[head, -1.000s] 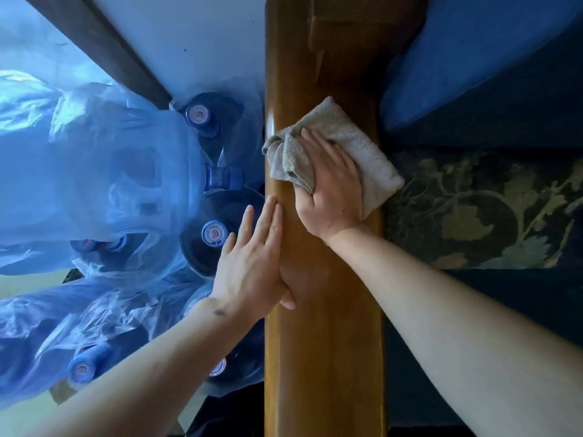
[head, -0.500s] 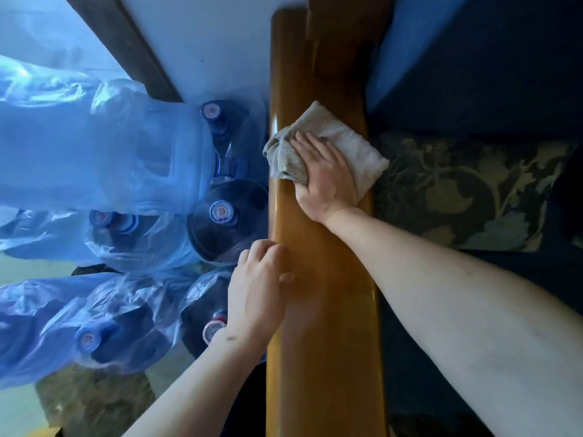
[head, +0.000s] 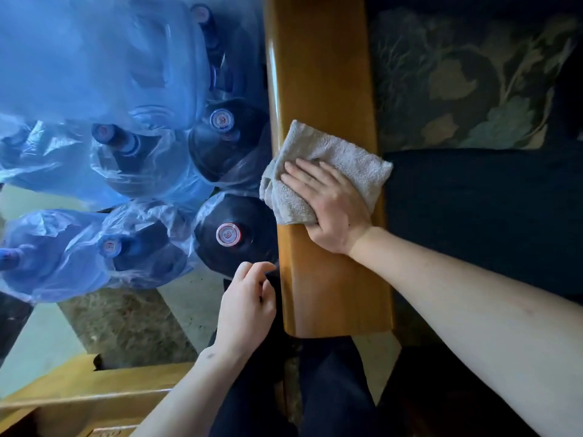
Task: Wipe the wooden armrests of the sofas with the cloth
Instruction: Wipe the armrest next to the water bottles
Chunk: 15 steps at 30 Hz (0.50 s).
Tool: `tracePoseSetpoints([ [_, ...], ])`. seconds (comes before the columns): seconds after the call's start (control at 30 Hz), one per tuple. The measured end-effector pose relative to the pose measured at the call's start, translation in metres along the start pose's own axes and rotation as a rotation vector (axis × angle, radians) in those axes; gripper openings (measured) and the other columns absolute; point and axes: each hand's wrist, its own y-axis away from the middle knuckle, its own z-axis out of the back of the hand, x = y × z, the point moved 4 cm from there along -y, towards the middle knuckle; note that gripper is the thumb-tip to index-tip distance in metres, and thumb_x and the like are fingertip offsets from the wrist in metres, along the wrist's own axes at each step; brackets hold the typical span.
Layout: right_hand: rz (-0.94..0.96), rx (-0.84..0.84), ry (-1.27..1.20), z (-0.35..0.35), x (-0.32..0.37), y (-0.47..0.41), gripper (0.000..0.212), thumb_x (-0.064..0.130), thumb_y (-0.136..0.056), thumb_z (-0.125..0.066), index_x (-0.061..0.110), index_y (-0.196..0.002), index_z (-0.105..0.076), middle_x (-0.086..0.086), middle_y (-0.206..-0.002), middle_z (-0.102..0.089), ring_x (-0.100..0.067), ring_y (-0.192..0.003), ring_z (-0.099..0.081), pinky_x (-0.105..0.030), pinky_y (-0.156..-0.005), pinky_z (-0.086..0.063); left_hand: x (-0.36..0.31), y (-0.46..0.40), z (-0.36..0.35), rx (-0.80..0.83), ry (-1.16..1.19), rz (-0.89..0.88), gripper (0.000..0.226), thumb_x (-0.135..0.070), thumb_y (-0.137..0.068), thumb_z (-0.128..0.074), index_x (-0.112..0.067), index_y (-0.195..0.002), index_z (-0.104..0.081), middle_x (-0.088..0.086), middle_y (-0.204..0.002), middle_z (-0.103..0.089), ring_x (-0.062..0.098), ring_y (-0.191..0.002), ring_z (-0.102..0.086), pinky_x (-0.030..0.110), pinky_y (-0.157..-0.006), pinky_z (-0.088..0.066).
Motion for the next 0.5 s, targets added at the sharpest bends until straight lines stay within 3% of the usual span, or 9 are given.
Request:
tracePoseSetpoints([
  [0.13, -0.018, 0.003, -0.018, -0.019, 0.035, 0.068, 0.073, 0.033, -0.084, -0.061, 0.016, -0.154, -0.048, -0.002, -0.164, -0.042, -0.020, -0.155, -0.031, -0.046, -0.128, -0.021, 0.001, 0.015, 0.000, 0.016, 0.041, 0.000, 0.038, 0.006, -0.086, -0.054, -0.018, -0.112, -0.067, -0.003, -0.103, -0.060, 0.016, -0.082, -0.061, 0.034, -0.080, -0.049],
  [0.33, 0.043, -0.001, -0.074, -0.041, 0.070, 0.141, 0.067, 0.046, -0.095, -0.058, 0.017, -0.155, -0.047, 0.000, -0.165, -0.040, -0.016, -0.157, -0.028, -0.047, -0.126, -0.027, -0.011, 0.014, 0.011, -0.033, 0.188, 0.050, 0.038, 0.015, -0.066, -0.044, -0.019, -0.078, -0.055, -0.002, -0.083, -0.057, 0.017, -0.078, -0.058, 0.032, -0.071, -0.049],
  [0.4, 0.133, 0.035, -0.087, -0.044, 0.067, 0.148, 0.069, 0.036, -0.090, -0.064, 0.016, -0.154, -0.049, 0.000, -0.165, -0.040, -0.017, -0.156, -0.028, -0.047, -0.127, -0.025, -0.009, 0.004, 0.016, -0.085, 0.186, 0.050, 0.038, 0.012, -0.068, -0.044, -0.021, -0.082, -0.057, -0.001, -0.088, -0.058, 0.016, -0.081, -0.059, 0.028, -0.074, -0.050],
  [0.5, 0.361, 0.110, -0.074, -0.038, 0.049, 0.138, 0.067, 0.028, -0.084, -0.065, 0.015, -0.150, -0.054, -0.002, -0.163, -0.043, -0.018, -0.156, -0.031, -0.044, -0.127, -0.024, -0.015, -0.026, 0.023, -0.092, 0.160, 0.006, 0.041, 0.013, -0.076, -0.047, -0.012, -0.102, -0.064, 0.000, -0.103, -0.059, 0.022, -0.094, -0.061, 0.037, -0.086, -0.052],
])
